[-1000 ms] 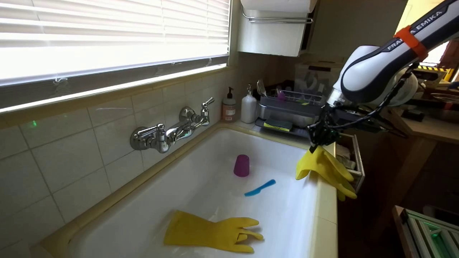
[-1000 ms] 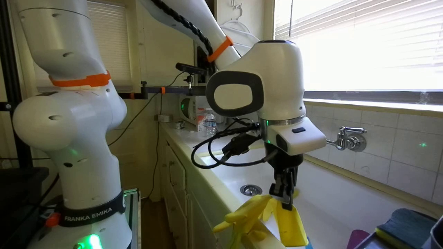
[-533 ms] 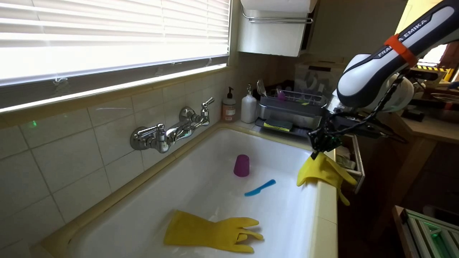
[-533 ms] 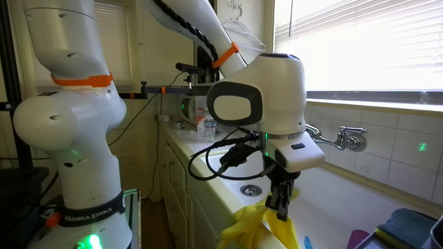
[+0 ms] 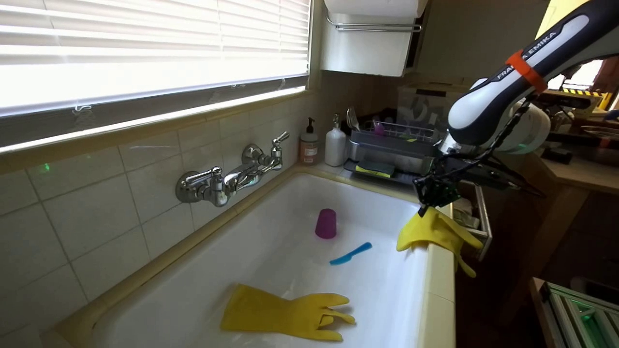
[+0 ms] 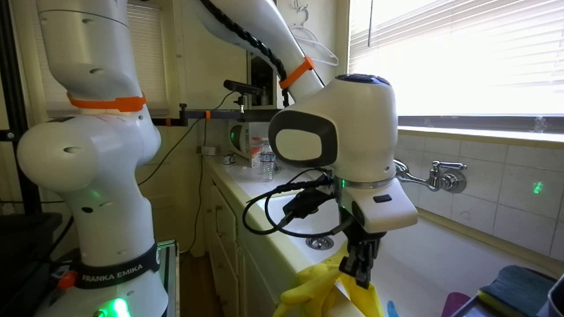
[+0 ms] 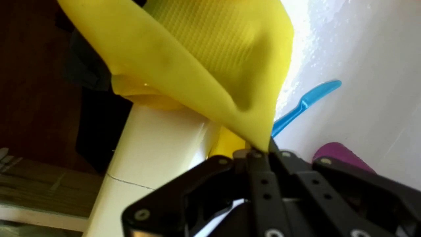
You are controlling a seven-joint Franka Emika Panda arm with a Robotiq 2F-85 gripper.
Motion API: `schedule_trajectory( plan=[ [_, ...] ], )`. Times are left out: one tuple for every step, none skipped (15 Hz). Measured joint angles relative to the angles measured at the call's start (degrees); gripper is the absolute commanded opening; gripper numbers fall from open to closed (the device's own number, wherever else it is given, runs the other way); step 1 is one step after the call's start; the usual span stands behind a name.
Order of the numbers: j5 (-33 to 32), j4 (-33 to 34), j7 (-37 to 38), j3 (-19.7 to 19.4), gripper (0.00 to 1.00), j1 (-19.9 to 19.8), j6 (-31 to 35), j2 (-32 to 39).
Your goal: Remove the right glove from the sink
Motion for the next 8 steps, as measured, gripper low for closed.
schedule_trajectory(
  plan=[
    [0.9, 0.4, 0.0, -0.2, 0.00, 0.0, 0.0, 0.4],
    [1.7, 0.7, 0.0, -0.4, 0.00, 0.0, 0.0, 0.8],
    [2.5, 1.0, 0.0, -0.5, 0.00, 0.0, 0.0, 1.2],
    [3.6, 1.3, 0.0, -0.6, 0.00, 0.0, 0.0, 1.5],
    [5.0, 1.6, 0.0, -0.6, 0.00, 0.0, 0.0, 1.7],
    [6.9, 1.9, -0.1, -0.6, 0.00, 0.0, 0.0, 1.8],
    [9.0, 2.3, -0.2, -0.6, 0.00, 0.0, 0.0, 1.8],
    [11.0, 2.7, -0.4, -0.6, 0.00, 0.0, 0.0, 1.8]
  ],
)
